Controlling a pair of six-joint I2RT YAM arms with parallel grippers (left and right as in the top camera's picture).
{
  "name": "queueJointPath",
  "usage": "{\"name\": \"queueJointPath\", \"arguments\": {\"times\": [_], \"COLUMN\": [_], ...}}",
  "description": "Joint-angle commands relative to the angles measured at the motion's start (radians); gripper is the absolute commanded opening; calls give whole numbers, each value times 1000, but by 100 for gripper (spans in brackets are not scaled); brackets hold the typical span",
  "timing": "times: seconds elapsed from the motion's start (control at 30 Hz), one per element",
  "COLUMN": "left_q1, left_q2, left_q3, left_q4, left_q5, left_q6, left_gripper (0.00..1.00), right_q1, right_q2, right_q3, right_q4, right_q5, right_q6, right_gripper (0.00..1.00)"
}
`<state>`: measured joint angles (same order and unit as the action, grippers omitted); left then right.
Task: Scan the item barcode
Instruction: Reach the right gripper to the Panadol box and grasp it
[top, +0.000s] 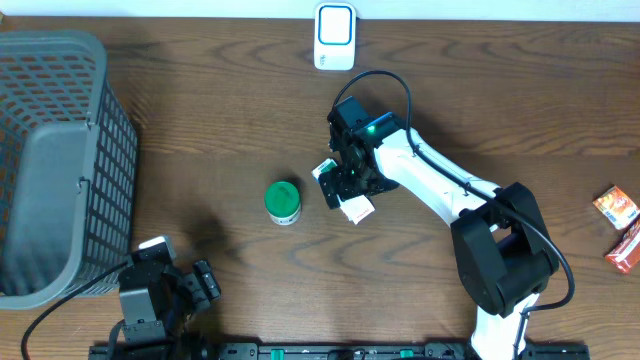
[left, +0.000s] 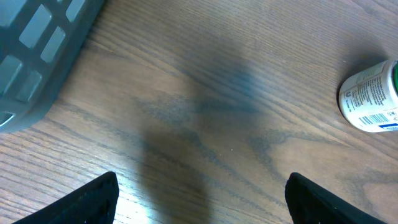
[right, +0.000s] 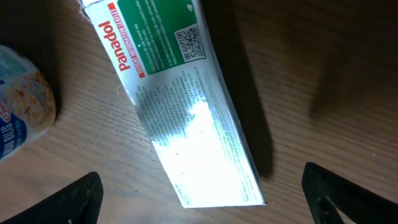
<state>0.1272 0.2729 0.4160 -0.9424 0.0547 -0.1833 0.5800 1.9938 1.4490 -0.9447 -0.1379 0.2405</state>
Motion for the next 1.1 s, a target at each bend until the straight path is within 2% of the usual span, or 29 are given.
{"name": "queueJointPath", "arguments": {"times": [0.0, 0.1, 0.23, 0.27, 0.47, 0.6, 0.7, 0.87, 1.07], "left_q1": [0, 0, 0, 0, 0, 0, 0, 0, 0], "left_q2": [-2, -2, -2, -2, -2, -2, -2, -2, -2], "left_q3": [6, 6, 6, 6, 6, 6, 6, 6, 6], "left_q4": [-3, -3, -3, -3, -3, -3, -3, -3, -3], "left_q5": [8, 8, 8, 9, 8, 8, 8, 8, 8], "left_q6": [6, 6, 6, 6, 6, 6, 6, 6, 6], "left_gripper": [86, 86, 86, 86, 86, 86, 86, 86, 86], "right_q1": [6, 6, 3, 3, 3, 2, -3, -13, -13], "right_q2": [-4, -4, -4, -4, -4, -4, -2, 12, 21], "right_q3": [-10, -10, -10, -10, -10, -10, -14, -58, -109], "right_q4": [3, 10, -2, -11, -35, -35, -31, -5, 2], "right_q5": [68, 126, 190, 205, 282, 299, 352, 372, 288], "right_q6": [37, 98, 195, 213, 267, 290, 291, 314, 323], "right_gripper": [97, 94, 63, 59, 47, 33, 27, 3, 1]}}
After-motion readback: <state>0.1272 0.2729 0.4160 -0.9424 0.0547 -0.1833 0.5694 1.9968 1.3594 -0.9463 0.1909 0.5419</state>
